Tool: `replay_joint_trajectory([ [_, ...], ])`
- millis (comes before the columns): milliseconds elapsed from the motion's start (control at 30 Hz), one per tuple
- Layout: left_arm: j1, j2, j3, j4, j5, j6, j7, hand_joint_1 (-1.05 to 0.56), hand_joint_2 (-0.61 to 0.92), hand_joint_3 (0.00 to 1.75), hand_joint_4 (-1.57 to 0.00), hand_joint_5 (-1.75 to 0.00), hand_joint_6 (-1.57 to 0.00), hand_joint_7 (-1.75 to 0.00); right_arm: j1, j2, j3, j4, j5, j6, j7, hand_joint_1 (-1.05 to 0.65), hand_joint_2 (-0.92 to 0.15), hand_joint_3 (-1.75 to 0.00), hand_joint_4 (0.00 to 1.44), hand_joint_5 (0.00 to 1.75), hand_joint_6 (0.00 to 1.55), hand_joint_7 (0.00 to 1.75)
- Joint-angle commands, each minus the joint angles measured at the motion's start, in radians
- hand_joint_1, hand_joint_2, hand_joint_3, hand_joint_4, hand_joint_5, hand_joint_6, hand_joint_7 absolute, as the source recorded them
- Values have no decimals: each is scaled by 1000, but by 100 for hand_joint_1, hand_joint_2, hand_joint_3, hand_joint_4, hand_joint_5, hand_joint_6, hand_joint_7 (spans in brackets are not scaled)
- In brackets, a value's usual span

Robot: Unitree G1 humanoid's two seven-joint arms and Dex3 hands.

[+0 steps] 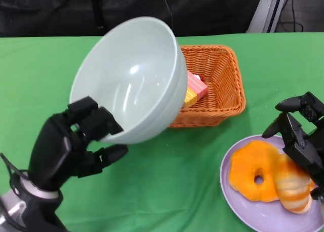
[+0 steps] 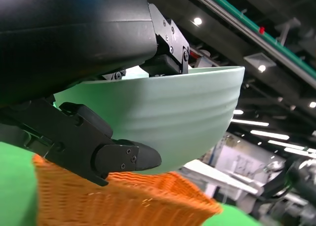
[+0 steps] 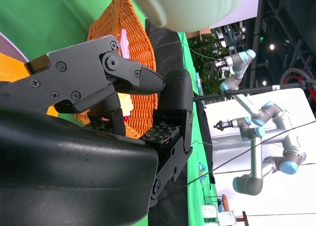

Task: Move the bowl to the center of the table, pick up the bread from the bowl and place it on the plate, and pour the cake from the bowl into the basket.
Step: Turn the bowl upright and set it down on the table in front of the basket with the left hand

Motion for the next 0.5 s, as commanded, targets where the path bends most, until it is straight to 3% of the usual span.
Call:
replay_joint_trajectory([
  [33,-7,172,-293,-31,207,202,548,-15,90,27,-70,-175,-52,-175,-17,-29,-15,-3,17,18,-4,-9,-81,-72,73,175,62,143],
  [167,-12,217,-407,6,229,248,636,-15,92,26,-69,-175,-51,-175,-17,-31,-16,-3,16,18,-3,-9,-80,-73,73,175,61,145],
  [367,-26,259,-522,6,149,307,640,-16,92,26,-68,-175,-52,-175,-17,-31,-17,-4,16,19,-3,-9,-80,-74,73,175,60,146],
  [500,-17,326,-618,12,147,355,640,-19,92,33,-61,-175,-48,-175,-26,-39,-23,5,26,25,3,-9,-79,-74,73,175,60,146],
])
